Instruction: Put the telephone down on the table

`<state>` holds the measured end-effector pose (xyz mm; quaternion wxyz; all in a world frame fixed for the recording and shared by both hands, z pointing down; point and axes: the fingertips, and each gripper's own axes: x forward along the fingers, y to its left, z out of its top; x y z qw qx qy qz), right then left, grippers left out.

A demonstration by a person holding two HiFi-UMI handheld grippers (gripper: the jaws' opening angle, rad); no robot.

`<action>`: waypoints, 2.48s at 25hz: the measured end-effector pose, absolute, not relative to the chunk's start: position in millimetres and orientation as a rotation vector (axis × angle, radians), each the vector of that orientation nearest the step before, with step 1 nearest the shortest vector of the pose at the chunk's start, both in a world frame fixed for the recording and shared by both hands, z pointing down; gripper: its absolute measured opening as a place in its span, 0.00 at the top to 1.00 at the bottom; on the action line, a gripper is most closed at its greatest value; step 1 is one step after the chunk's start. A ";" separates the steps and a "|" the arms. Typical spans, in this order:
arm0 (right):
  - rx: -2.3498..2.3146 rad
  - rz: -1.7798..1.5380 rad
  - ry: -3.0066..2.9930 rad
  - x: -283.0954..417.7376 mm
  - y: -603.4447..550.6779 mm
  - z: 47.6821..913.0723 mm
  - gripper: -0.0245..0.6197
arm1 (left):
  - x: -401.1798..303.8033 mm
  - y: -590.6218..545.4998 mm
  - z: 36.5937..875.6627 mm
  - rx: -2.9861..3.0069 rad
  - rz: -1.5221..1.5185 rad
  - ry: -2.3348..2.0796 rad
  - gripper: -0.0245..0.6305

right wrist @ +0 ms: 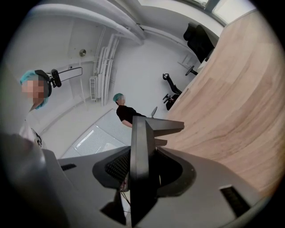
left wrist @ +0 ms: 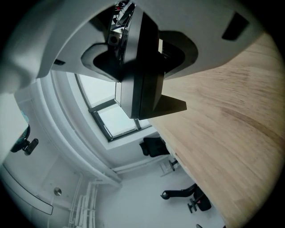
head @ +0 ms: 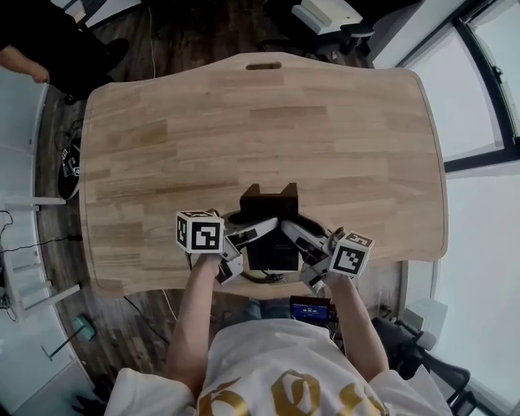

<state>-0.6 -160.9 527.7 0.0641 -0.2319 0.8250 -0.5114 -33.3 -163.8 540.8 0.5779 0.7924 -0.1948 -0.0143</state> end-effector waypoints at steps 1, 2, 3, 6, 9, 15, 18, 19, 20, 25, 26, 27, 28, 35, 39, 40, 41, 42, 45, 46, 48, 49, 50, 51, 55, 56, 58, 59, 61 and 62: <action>-0.697 -1.552 2.493 -1.2 -163.3 531.0 0.70 | -33.8 -165.9 544.2 1.845 -0.035 -0.455 0.57; -0.694 -1.559 2.496 -2.0 -165.7 534.0 0.71 | -34.5 -168.0 547.2 1.837 -0.038 -0.454 0.57; -0.692 -1.565 2.499 -2.6 -168.1 536.6 0.70 | -35.0 -170.1 549.7 1.831 -0.042 -0.453 0.57; -0.687 -1.579 2.499 -2.6 -174.8 544.0 0.71 | -34.9 -176.6 556.9 1.821 -0.046 -0.452 0.57; -0.685 -1.598 2.490 -0.6 -180.9 553.5 0.71 | -32.7 -182.6 565.8 1.807 -0.041 -0.456 0.57; -0.647 -1.634 2.474 0.6 -194.4 572.7 0.71 | -32.2 -195.4 585.2 1.780 -0.024 -0.485 0.57; -0.632 -1.656 2.464 2.5 -201.6 580.6 0.71 | -30.2 -202.0 593.2 1.763 -0.018 -0.496 0.57; -0.631 -1.661 2.461 2.7 -203.7 583.0 0.71 | -30.0 -203.8 596.0 1.759 -0.016 -0.498 0.57; -0.631 -1.665 2.458 2.6 -204.9 585.3 0.71 | -30.2 -205.0 598.7 1.756 -0.015 -0.498 0.57; -0.629 -1.681 2.443 3.3 -205.4 594.1 0.71 | -29.4 -205.6 606.3 1.746 -0.002 -0.502 0.57; -0.630 -1.685 2.439 3.9 -205.2 595.6 0.71 | -28.9 -205.5 607.6 1.744 0.002 -0.502 0.57; -0.630 -1.687 2.437 4.2 -205.0 597.1 0.71 | -28.5 -205.1 608.8 1.742 0.003 -0.501 0.57; -0.629 -1.686 2.437 4.2 -204.9 598.1 0.70 | -28.3 -204.9 609.7 1.742 0.004 -0.499 0.57; -0.630 -1.669 2.444 3.9 -205.6 603.1 0.70 | -27.1 -205.9 614.2 1.739 0.029 -0.490 0.57; -0.640 -1.664 2.467 3.8 -203.5 604.8 0.69 | -26.1 -202.7 615.4 1.741 0.025 -0.484 0.57; -0.645 -1.661 2.470 3.9 -203.6 605.2 0.69 | -26.0 -202.6 615.4 1.743 0.021 -0.484 0.57; -0.651 -1.656 2.473 4.1 -204.1 605.6 0.69 | -26.0 -203.1 615.2 1.745 0.017 -0.484 0.57; -0.656 -1.651 2.474 4.3 -204.8 606.0 0.69 | -25.9 -203.8 615.4 1.747 0.012 -0.483 0.57; -0.663 -1.637 2.462 4.8 -206.1 609.1 0.68 | -25.6 -204.5 618.5 1.747 0.008 -0.470 0.57; -0.663 -1.636 2.459 5.0 -206.2 610.3 0.67 | -25.4 -204.3 619.4 1.744 0.008 -0.464 0.57; -0.660 -1.636 2.458 5.4 -206.0 610.8 0.67 | -24.7 -204.2 619.8 1.741 0.008 -0.454 0.57; -0.656 -1.639 2.458 5.5 -206.0 610.6 0.67 | -24.4 -204.1 619.7 1.740 0.007 -0.449 0.57; -0.649 -1.645 2.457 5.5 -205.9 610.5 0.67 | -24.4 -203.9 619.7 1.740 0.005 -0.445 0.57; -0.641 -1.652 2.455 5.4 -205.9 610.5 0.67 | -24.3 -203.9 619.8 1.739 0.004 -0.440 0.57; -0.632 -1.663 2.447 4.8 -207.4 610.3 0.67 | -23.3 -205.4 618.4 1.731 0.001 -0.430 0.57; -0.638 -1.662 2.446 5.0 -207.5 610.4 0.67 | -23.2 -205.4 618.7 1.730 0.003 -0.434 0.57; -0.657 -1.674 2.445 6.6 -206.5 611.9 0.67 | -23.0 -204.2 619.9 1.729 0.018 -0.448 0.57; -0.672 -1.692 2.447 8.0 -205.7 613.5 0.67 | -23.1 -203.3 620.9 1.728 0.028 -0.459 0.57; -0.702 -1.729 2.466 10.7 -204.1 616.6 0.66 | -23.6 -202.0 622.5 1.729 0.045 -0.479 0.57; -0.714 -1.736 2.484 11.5 -203.7 617.4 0.65 | -24.0 -201.7 622.7 1.730 0.048 -0.484 0.57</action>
